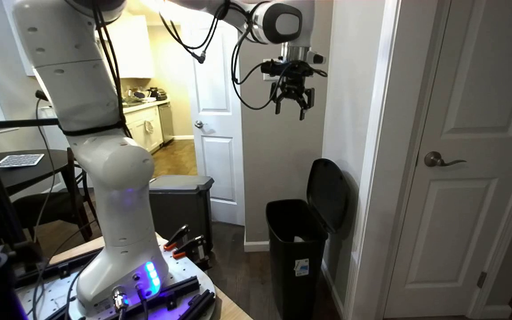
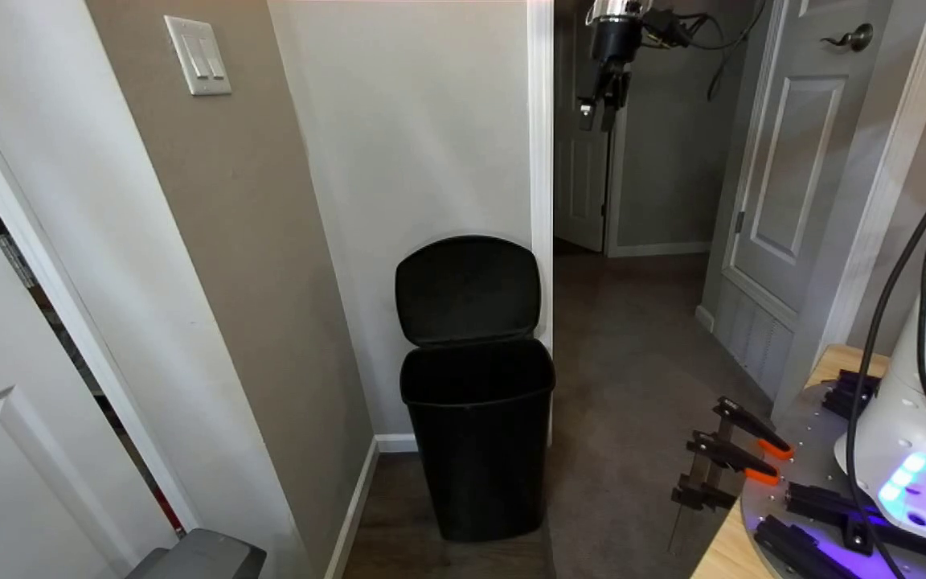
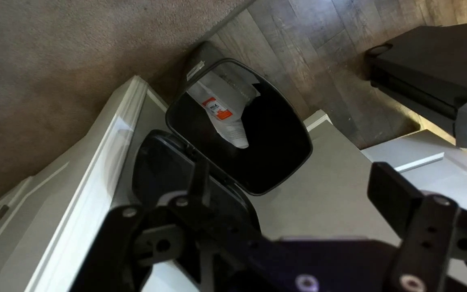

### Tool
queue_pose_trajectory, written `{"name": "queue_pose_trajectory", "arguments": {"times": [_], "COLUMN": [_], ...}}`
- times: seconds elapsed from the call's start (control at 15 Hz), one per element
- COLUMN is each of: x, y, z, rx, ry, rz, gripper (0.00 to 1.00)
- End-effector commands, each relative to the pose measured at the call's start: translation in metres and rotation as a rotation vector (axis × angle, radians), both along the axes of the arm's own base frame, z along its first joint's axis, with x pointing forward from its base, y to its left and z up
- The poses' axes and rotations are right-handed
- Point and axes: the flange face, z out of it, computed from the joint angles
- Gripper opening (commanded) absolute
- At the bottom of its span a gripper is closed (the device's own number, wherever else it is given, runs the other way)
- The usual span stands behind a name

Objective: Close the bin completely

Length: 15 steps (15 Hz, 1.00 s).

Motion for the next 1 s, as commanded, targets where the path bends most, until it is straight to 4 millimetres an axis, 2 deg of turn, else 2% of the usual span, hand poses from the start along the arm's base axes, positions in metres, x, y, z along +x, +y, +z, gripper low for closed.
{"name": "queue_pose_trajectory", "arguments": {"times": [0.0, 0.47, 0.93], "x": [0.033, 0.089, 0.125], "y": [0.006, 0.024, 0.043], "z": [-0.014, -0.036, -0.041], "rx": [-0.036, -0.102, -0.158], "ry": [-0.008, -0.020, -0.051], "rz": [0.026, 0.069, 0.145], "gripper": [1.00, 1.00, 1.00]}}
